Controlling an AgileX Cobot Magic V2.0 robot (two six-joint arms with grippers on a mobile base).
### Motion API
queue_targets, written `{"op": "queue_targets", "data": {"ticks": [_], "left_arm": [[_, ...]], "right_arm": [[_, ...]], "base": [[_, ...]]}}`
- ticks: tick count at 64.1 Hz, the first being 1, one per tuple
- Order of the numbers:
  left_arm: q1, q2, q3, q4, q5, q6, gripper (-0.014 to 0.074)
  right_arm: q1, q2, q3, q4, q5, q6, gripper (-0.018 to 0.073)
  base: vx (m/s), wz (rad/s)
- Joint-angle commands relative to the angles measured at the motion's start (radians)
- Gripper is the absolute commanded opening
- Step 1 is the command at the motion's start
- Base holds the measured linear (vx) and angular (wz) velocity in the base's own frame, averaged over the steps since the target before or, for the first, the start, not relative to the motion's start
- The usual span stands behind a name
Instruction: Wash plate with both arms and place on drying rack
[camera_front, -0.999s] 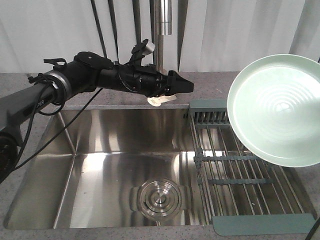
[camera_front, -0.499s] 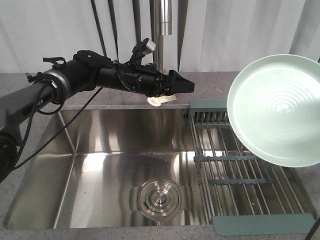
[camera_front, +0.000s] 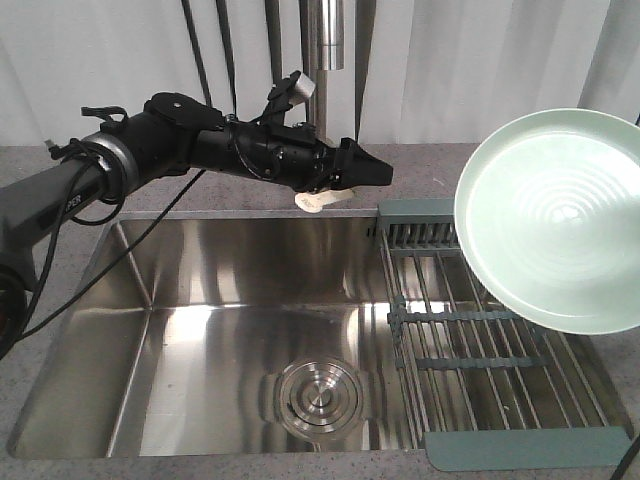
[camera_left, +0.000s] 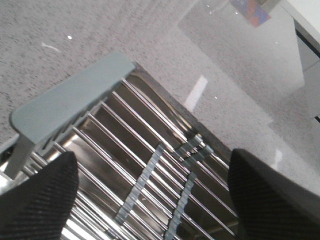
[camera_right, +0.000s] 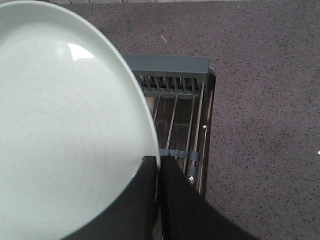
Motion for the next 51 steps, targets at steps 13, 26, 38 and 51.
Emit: {"op": "queue_targets", "data": {"ticks": [13, 26, 38, 51], "left_arm": [[0.059, -0.075, -0.018, -0.072, 0.005, -0.015, 0.0575], [0.116, -0.075, -0.018, -0.092, 0.045, -0.031, 0.0575], [0.164, -0.075, -0.018, -0.123, 0.142, -0.048, 0.0575], [0.213, -0.092, -0.017, -0.129, 0.247, -0.090, 0.0538]], "right_arm": [[-0.007, -0.018, -0.025, 0.050, -0.031, -0.007, -0.0006], [-0.007, -0.018, -0.025, 0.050, -0.031, -0.007, -0.0006], [-0.007, -0.018, -0.025, 0.050, -0.031, -0.007, -0.0006], [-0.007, -0.018, -0.025, 0.050, -0.031, -0.007, -0.0006]], "base": [[0.00, 0.00], [0.00, 0.00], [0.00, 0.00], [0.00, 0.00]]}}
